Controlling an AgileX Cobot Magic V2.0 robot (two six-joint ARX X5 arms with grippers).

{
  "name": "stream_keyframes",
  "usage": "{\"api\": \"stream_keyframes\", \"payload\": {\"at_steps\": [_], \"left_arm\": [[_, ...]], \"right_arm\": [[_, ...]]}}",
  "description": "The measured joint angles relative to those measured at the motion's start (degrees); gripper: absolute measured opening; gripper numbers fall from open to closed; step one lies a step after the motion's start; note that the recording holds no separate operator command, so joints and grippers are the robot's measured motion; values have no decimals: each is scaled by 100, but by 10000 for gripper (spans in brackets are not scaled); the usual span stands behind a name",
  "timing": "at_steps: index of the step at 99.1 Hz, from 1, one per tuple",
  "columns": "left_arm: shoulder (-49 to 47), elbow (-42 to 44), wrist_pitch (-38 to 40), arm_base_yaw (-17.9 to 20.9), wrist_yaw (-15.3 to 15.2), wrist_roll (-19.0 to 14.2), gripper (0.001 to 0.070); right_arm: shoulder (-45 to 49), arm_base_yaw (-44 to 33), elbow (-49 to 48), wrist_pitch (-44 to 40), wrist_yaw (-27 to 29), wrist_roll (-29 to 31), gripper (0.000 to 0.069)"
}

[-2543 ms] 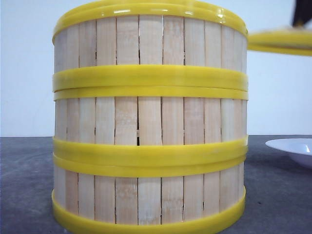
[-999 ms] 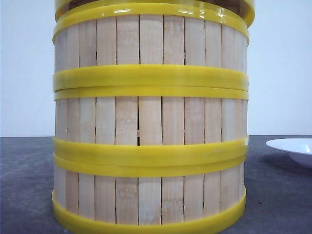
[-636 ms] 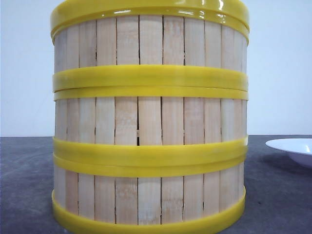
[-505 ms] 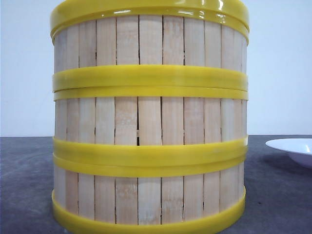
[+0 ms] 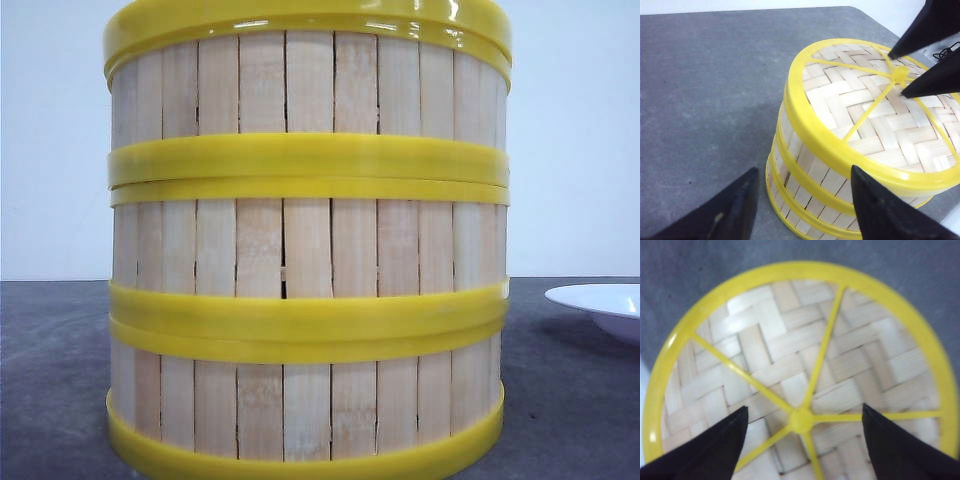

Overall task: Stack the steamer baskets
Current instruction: 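Open the right gripper and withdraw it from the lid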

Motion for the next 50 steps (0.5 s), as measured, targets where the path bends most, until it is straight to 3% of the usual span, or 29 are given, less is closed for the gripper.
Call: {"api": "stream_keyframes", "payload": {"at_steps": [22,50], "left_arm": [[0,0,0,0,0,0,346],[0,0,103,0,0,0,346]], "right_arm": [[-785,2,726,92,634,-15,462],[-2144,0,680,243,1738,-15,462]]}}
